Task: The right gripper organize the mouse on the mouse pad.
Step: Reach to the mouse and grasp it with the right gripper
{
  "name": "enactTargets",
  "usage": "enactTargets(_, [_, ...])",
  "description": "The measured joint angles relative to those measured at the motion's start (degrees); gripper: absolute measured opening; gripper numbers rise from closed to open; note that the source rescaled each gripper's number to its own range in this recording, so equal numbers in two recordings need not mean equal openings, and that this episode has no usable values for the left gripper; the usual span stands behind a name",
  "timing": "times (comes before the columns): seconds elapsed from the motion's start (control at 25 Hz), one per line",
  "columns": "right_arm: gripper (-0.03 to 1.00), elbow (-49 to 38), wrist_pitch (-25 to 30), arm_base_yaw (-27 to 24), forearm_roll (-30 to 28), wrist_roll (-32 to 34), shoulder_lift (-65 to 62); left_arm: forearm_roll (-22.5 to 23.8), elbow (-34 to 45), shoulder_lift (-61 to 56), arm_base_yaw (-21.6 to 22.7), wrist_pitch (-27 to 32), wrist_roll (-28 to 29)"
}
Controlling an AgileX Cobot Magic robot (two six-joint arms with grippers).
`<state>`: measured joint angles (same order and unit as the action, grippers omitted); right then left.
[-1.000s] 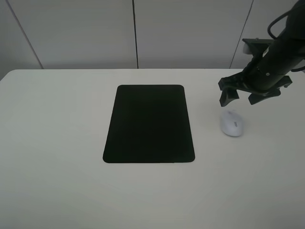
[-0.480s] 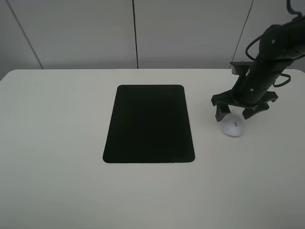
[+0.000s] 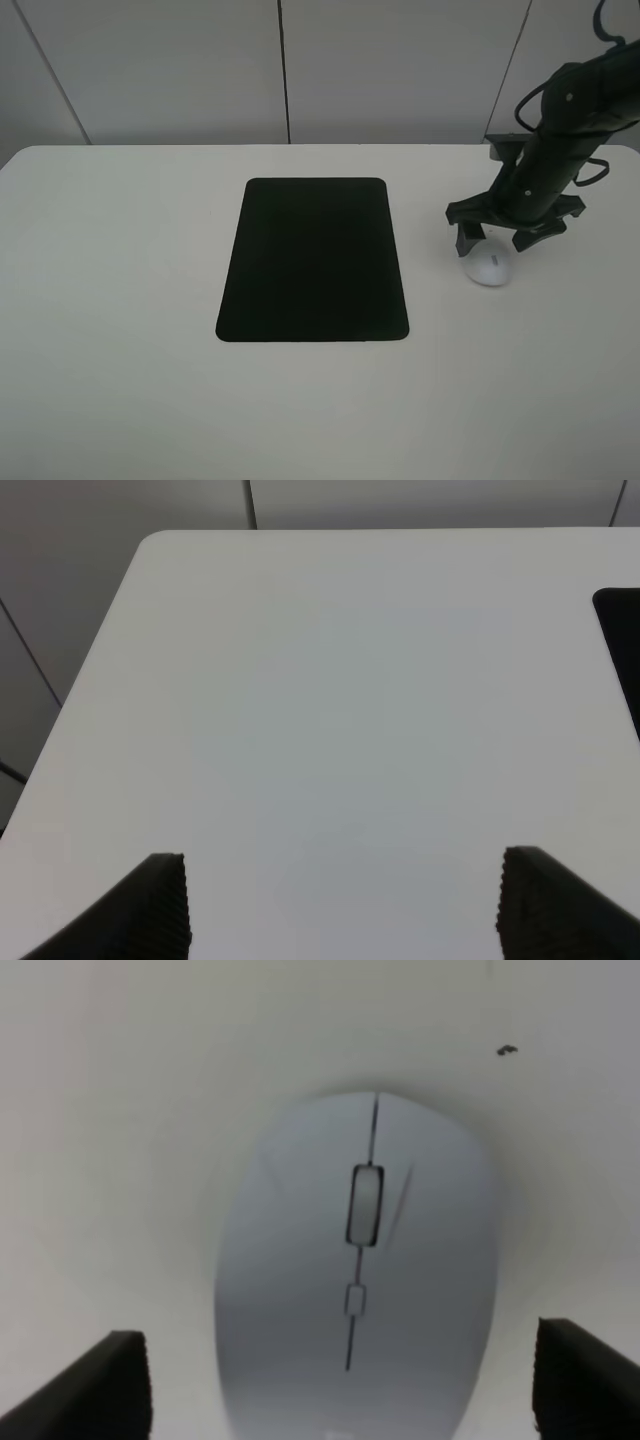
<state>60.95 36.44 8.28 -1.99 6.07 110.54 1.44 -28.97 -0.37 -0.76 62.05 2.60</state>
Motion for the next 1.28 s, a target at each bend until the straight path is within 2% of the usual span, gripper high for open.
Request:
enactTargets(0.44, [0.7,0.0,-1.98,-0.05,0.46,0.25,2.1,0.0,0.0,0.0,0.0,0.0,0.0])
enactTargets(1.28, [0.7,0.0,-2.4,-0.05,0.4,0.25,4.6,0.0,0.0,0.0,0.0,0.0,0.0])
